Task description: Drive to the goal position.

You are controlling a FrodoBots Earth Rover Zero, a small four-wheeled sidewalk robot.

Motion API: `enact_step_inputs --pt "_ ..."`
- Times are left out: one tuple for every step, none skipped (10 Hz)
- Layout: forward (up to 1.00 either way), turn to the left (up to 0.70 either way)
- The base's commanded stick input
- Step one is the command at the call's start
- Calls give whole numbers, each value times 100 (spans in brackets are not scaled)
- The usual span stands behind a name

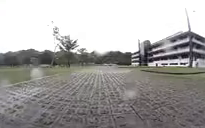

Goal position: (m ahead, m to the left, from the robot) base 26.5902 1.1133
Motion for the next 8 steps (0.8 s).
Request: enact_step_inputs --pt "70 0" --pt "70 0" --pt "70 0" --pt "70 0" --pt "70 0" --pt "70 0" --pt "70 0" --pt "70 0"
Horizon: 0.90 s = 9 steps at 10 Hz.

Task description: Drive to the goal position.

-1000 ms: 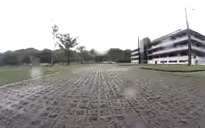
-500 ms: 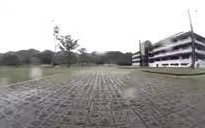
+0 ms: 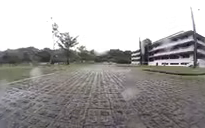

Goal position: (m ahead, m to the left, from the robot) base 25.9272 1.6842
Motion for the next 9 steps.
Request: enact_step_inputs --pt "70 0" --pt "70 0" --pt "70 0" --pt "70 0" --pt "70 0" --pt "70 0" --pt "70 0" --pt "70 0" --pt "70 0"
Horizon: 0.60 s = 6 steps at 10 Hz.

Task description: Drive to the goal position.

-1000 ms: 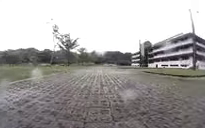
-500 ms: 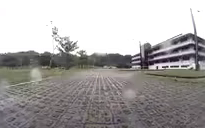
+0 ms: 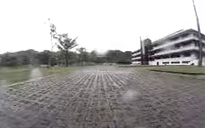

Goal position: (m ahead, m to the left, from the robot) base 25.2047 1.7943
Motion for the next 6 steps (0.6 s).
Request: enact_step_inputs --pt "70 0" --pt "70 0" --pt "70 0" --pt "70 0" --pt "70 0" --pt "70 0"
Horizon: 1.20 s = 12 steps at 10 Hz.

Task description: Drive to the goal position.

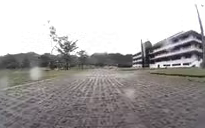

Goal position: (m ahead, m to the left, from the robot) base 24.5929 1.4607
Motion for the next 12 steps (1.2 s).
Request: enact_step_inputs --pt "70 0" --pt "70 0" --pt "70 0" --pt "70 0" --pt "70 0" --pt "70 0" --pt "70 0" --pt "70 0" --pt "70 0" --pt "70 0" --pt "70 0" --pt "70 0"
